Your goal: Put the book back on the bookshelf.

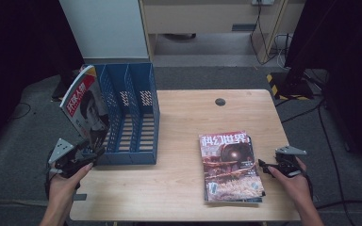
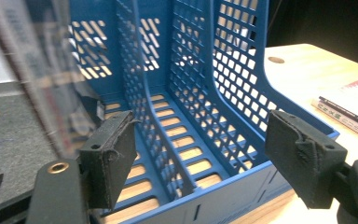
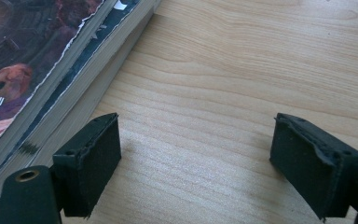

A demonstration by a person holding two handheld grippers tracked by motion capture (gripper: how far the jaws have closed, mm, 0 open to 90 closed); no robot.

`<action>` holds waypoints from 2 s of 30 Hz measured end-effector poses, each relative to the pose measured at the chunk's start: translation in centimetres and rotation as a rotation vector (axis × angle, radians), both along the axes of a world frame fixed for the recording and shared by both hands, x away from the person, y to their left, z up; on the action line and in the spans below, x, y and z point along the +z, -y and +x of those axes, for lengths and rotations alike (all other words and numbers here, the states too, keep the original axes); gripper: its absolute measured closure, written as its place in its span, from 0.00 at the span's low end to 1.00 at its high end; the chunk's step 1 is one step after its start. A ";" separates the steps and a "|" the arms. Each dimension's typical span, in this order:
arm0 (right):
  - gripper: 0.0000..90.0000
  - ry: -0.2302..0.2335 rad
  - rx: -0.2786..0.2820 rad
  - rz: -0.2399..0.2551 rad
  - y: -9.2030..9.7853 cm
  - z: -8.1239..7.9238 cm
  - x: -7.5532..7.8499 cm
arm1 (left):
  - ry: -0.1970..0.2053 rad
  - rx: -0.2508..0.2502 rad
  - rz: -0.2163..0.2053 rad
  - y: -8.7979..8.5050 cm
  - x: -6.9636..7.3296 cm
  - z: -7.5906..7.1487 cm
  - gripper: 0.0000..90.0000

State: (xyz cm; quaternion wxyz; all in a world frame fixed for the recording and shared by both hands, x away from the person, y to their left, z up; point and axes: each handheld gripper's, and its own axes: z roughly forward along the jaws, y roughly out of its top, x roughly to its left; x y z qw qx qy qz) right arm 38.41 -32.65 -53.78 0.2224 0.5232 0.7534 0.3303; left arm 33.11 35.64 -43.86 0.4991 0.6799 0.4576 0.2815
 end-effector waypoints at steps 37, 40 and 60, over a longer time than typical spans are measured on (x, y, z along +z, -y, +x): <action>0.75 0.185 0.159 0.074 -2.6 -0.8 4.0 | -0.086 -0.313 0.043 16.8 -0.2 3.3 0.23; 0.73 0.171 0.213 0.070 -3.7 -0.7 3.8 | -0.088 -0.346 0.015 18.5 -0.3 3.7 0.23; 0.41 0.073 0.254 0.141 -5.2 0.1 2.1 | -0.209 -0.490 0.083 27.2 -5.4 4.2 0.23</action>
